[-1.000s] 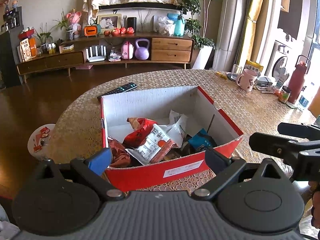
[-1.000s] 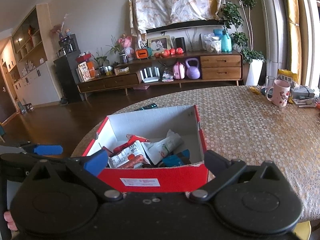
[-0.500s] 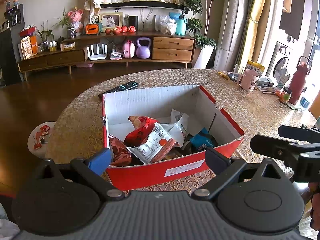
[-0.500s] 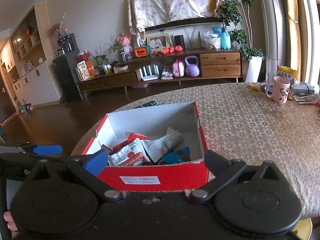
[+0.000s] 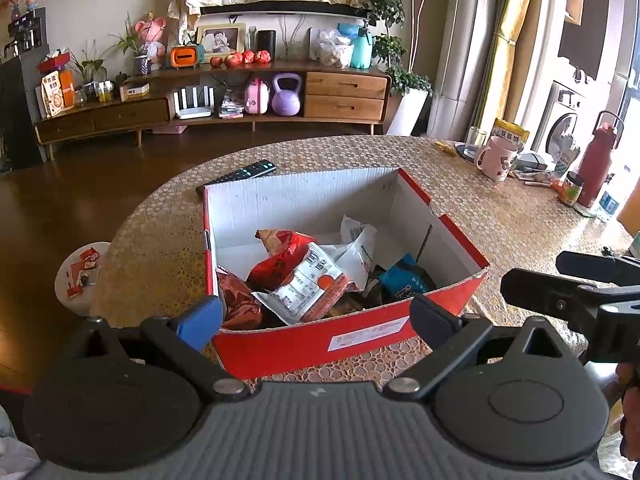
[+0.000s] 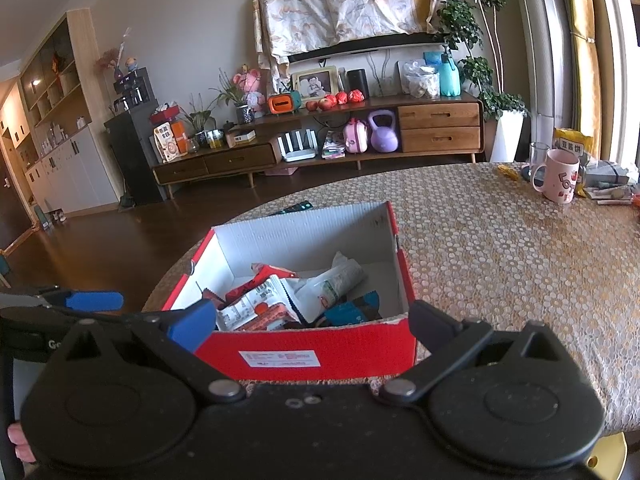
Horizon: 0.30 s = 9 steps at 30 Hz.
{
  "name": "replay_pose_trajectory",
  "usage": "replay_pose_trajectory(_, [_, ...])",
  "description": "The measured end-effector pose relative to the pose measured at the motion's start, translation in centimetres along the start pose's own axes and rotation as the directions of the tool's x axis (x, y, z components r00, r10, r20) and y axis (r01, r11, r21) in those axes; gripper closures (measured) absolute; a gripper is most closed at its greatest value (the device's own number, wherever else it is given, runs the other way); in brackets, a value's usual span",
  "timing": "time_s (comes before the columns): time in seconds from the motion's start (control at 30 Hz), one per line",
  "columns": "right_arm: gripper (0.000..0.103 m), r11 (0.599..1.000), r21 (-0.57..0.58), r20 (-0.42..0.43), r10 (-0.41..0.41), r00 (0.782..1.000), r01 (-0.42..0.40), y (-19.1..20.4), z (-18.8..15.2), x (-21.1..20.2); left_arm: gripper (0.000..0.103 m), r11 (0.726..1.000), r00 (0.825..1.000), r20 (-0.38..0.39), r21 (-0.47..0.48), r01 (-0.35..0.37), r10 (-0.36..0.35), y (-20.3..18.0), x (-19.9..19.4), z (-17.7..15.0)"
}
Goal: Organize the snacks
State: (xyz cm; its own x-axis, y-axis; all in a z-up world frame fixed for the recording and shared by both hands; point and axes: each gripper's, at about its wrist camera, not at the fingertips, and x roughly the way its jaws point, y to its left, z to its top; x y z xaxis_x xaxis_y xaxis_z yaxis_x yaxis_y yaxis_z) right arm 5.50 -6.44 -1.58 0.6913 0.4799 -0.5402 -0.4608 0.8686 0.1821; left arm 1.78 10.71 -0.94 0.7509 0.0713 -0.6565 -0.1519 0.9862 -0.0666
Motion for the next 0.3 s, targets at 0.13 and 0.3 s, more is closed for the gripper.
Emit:
replay_pose_trajectory(0.13, [0.000, 1.000, 0.005, -0.001, -0.001, 1.000, 0.001, -0.11, -0.09, 0.15, 0.002, 1.000, 1.000, -0.004, -0.003, 0.003, -0.003, -0.05, 0.10, -0.01])
replay_pose_trajectory(0.3, [0.000, 1.000, 0.010, 0.001, -0.004, 1.000, 0.004, -0.23, -0.20, 0.16, 0.002, 1.000, 1.000, -0.002, 0.006, -0.025, 0.025, -0.26, 0.35, -0.15])
